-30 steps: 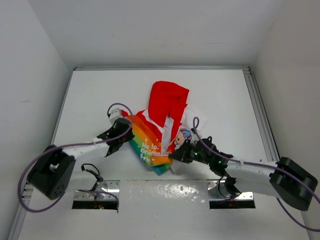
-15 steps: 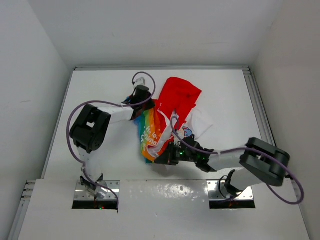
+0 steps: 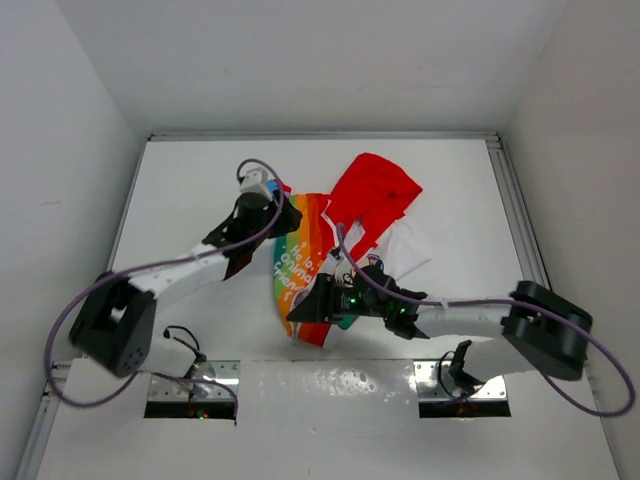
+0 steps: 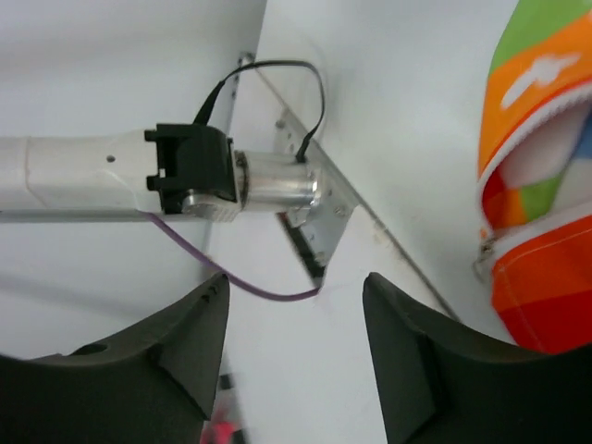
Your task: Zip up the jacket
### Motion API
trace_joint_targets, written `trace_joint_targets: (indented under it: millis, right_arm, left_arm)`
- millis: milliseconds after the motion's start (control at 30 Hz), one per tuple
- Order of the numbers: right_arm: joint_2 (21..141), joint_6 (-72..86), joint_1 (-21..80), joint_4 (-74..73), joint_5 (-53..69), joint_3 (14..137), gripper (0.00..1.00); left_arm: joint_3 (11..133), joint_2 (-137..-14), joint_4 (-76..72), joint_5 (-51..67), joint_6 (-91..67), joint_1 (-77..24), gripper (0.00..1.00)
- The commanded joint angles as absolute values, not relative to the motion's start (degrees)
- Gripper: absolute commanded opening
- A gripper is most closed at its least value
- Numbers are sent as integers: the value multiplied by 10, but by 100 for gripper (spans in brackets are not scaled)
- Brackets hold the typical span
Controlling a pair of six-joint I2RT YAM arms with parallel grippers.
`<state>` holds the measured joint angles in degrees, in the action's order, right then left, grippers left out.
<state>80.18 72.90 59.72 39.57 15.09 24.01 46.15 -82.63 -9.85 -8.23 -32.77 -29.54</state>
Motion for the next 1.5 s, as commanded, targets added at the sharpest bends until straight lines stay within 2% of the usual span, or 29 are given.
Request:
trace_joint_targets:
  millis: [0,33,67,100,133,233,267,367,433,467,567,800,933,1000,1033,1167,1233,1467]
  right_arm:
    - [712,581,597,224,48,279,59]
    - [699,562,596,197,27,282,52]
    - [680,543,596,137,3,285,35]
    - [672,530,594,103,-19,294,5]
    - [668,500,593,76,-52,299,0]
    - [662,463,592,-3,-86,302,0]
    - [661,458,592,-30,-96,300,0]
    - [660,428,593,-38,-55,293,6]
    - [664,411,593,-25,-22,288,5]
    - [671,402,594,-7,15,289,0]
    - [717,371,609,-4,65,323,0]
    - [861,364,659,24,67,428,0]
    - [917,390,663,55,66,446,16]
    - [944,396,664,56,61,459,26]
    - [953,398,664,61,55,461,27]
    - [990,400,665,60,52,487,27]
    - [1005,401,665,51,45,497,26]
    - [1035,416,670,46,45,507,27]
  left_arm:
    - [376,-717,-122,-121,-379,-298,50]
    - [337,-676,-120,-122,-384,-305,49]
    - [317,-658,-108,-122,-386,-310,46]
    - [303,-644,-95,-134,-388,-317,42]
    - [279,-626,-77,-142,-391,-323,39]
    - [244,-616,-29,-144,-395,-323,22]
    - [224,-616,-19,-138,-398,-323,11]
    - [175,-597,-22,-76,-416,-324,0]
    - [153,-553,-17,-32,-426,-330,0]
    - [137,-533,3,-32,-437,-335,0]
    - [114,-457,54,-44,-452,-343,0]
    - [91,-424,60,-42,-461,-344,0]
    - [80,-416,47,-36,-464,-344,0]
    - [73,-397,45,-40,-465,-343,5]
    - [73,-389,48,-40,-463,-344,12]
    - [73,-370,49,-37,-456,-344,28]
    - [66,-368,41,-33,-456,-343,31]
    - [59,-368,38,-37,-454,-343,30]
